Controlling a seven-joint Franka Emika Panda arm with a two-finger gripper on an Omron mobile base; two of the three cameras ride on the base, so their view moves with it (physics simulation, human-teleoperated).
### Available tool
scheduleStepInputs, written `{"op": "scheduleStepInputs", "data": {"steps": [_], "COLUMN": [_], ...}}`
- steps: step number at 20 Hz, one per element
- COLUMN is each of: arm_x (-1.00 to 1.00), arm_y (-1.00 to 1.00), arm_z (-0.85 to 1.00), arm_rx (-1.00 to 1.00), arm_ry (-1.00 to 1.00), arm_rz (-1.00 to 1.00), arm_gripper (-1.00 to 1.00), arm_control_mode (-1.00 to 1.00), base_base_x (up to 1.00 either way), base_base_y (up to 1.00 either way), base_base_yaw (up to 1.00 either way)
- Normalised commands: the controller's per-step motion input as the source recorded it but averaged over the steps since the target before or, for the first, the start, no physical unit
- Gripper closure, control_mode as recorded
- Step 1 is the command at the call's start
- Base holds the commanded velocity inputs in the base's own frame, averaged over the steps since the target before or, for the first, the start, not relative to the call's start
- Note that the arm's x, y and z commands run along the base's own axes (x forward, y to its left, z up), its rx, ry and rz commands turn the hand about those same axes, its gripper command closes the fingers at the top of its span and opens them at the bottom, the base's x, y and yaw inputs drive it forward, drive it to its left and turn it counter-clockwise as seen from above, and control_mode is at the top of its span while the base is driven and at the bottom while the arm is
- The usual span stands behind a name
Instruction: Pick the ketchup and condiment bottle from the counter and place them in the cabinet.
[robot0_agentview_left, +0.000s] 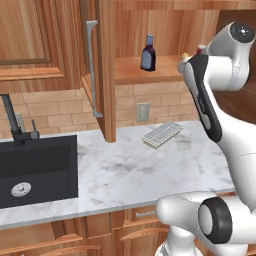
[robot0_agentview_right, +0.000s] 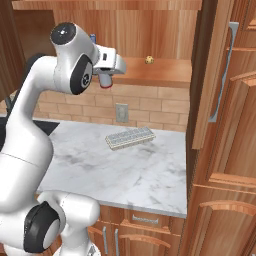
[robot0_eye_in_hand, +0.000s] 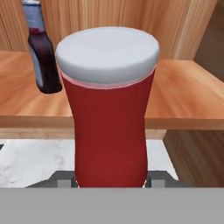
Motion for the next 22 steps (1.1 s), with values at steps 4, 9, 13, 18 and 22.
{"op": "scheduleStepInputs", "data": {"steps": [4,9,13,18,22], "arm_x": [0.32,0.43,0.47,0.41,0.39], "arm_y": [0.00,0.00,0.00,0.00,0.00], "arm_z": [0.03,0.00,0.00,0.00,-0.04], "arm_rx": [-0.02,0.00,0.00,0.00,0.00], "arm_ry": [-0.04,0.00,0.00,0.00,0.00], "arm_rz": [0.00,0.00,-0.01,0.00,0.00], "arm_gripper": [1.00,1.00,1.00,1.00,1.00], "arm_control_mode": [-1.00,-1.00,-1.00,-1.00,-1.00], "base_base_x": [0.00,0.00,0.00,0.00,0.00], "base_base_y": [0.00,0.00,0.00,0.00,0.00], "base_base_yaw": [0.00,0.00,0.00,0.00,0.00]}}
